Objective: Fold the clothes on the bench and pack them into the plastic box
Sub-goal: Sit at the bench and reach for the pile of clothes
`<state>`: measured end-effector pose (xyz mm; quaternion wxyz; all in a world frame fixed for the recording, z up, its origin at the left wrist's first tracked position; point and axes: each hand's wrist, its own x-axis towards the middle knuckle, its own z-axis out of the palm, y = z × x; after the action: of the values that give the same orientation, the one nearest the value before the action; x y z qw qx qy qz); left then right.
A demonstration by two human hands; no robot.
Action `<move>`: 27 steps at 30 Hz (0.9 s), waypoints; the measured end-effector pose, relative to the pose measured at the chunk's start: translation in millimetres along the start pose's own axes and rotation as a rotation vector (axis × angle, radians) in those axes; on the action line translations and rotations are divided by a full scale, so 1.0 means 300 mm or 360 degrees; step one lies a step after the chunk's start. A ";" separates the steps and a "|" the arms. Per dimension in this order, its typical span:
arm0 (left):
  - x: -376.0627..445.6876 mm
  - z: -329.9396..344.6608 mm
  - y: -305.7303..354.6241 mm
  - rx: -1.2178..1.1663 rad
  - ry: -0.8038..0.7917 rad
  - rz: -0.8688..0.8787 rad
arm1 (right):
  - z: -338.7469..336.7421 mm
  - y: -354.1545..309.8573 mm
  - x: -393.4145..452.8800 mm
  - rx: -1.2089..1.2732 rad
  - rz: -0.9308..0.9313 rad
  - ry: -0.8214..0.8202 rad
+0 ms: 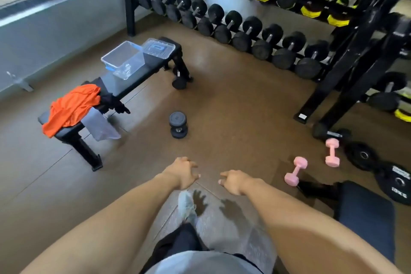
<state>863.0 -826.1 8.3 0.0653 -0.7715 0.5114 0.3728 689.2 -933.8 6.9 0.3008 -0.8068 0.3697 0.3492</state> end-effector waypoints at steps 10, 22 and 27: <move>0.617 -0.426 -0.123 0.0109 -0.0224 -0.0079 | -0.623 0.027 0.431 -0.0054 0.0107 0.0049; 1.098 -0.954 -0.266 -0.0361 -0.0008 -0.0356 | -1.263 -0.201 1.065 -0.0498 -0.0126 -0.0042; 1.202 -1.132 -0.429 -0.0683 0.0056 -0.0713 | -1.550 -0.336 1.323 -0.0768 -0.0349 -0.0167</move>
<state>1215.3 -1196.4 -17.1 -0.0273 -0.8676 0.2392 0.4352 1120.5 -1378.0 -14.7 0.1547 -0.8711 0.1701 0.4340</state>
